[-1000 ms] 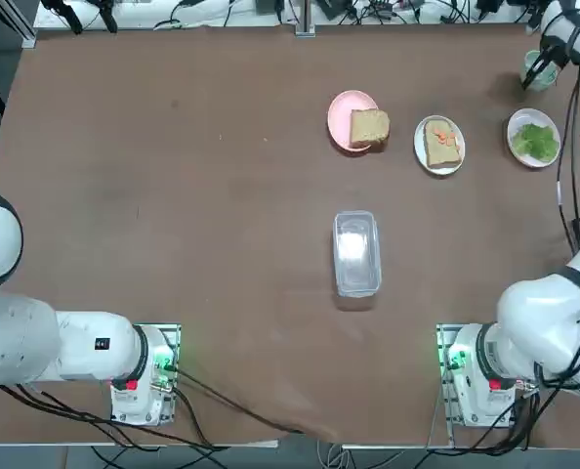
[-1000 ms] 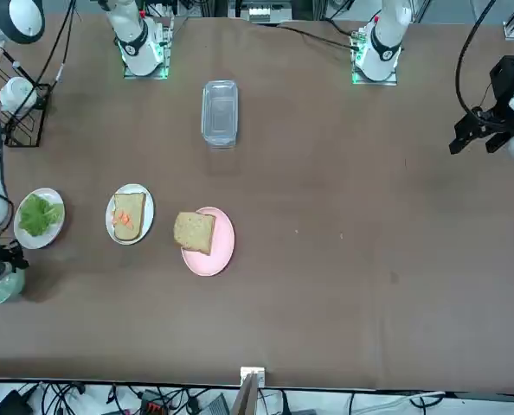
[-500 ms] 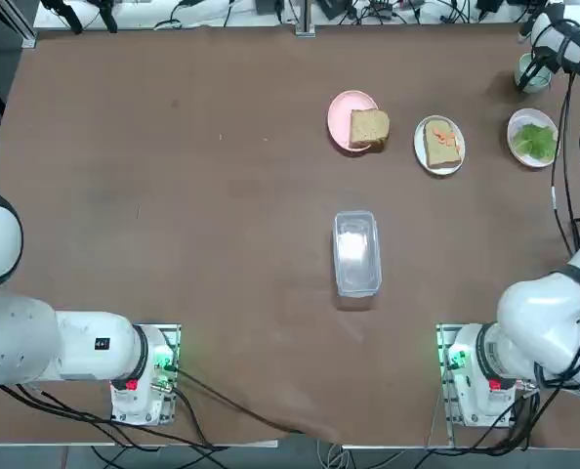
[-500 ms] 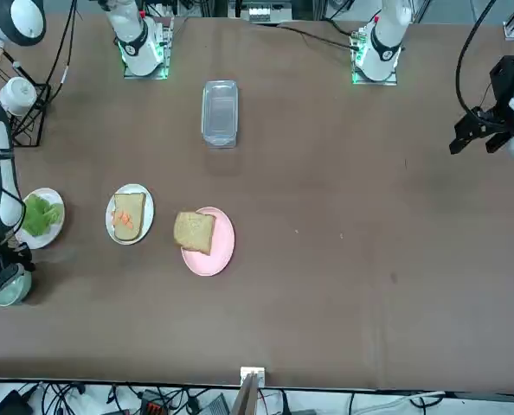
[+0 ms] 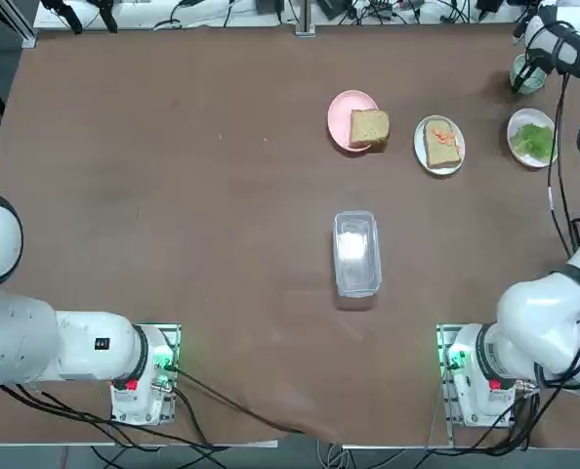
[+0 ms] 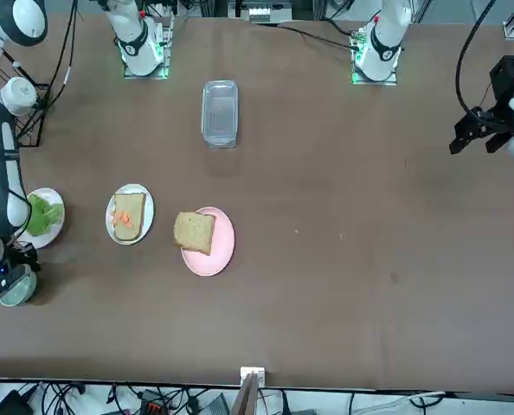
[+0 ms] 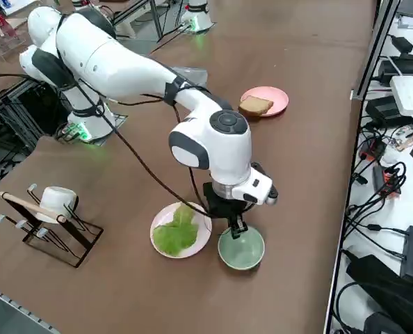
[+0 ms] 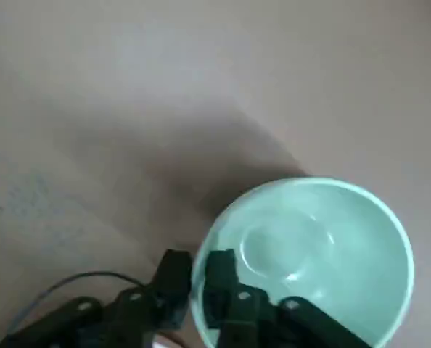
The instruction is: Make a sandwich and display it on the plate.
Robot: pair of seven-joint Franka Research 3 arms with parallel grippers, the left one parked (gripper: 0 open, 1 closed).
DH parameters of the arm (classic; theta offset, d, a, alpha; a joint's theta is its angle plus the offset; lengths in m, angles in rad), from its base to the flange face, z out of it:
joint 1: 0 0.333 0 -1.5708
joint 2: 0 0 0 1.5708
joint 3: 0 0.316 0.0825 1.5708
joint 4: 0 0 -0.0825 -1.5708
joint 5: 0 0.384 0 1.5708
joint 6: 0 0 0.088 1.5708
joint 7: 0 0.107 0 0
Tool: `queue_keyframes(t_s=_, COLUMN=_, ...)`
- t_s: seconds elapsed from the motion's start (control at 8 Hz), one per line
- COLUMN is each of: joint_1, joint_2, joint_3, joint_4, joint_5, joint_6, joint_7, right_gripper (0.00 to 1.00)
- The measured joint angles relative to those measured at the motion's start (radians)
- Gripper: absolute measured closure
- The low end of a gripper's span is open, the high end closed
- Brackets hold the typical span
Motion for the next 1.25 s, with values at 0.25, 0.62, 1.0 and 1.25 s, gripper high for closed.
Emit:
queue_keyframes(t_s=0.25, joint_1=0.017, joint_2=-0.002, joint_3=0.002, joint_4=-0.004, joint_5=0.000, joint_6=0.000, joint_7=0.004, right_gripper=0.64)
queue_keyframes(t_s=0.62, joint_1=0.022, joint_2=-0.034, joint_3=0.002, joint_4=-0.004, joint_5=0.000, joint_6=-0.002, joint_7=0.005, right_gripper=0.36)
queue_keyframes(t_s=1.0, joint_1=0.022, joint_2=-0.130, joint_3=0.003, joint_4=-0.002, joint_5=0.000, joint_6=-0.138, joint_7=0.005, right_gripper=0.00)
queue_keyframes(t_s=1.25, joint_1=0.010, joint_2=-0.211, joint_3=0.002, joint_4=-0.053, joint_5=0.000, joint_6=-0.272, joint_7=0.005, right_gripper=0.00)
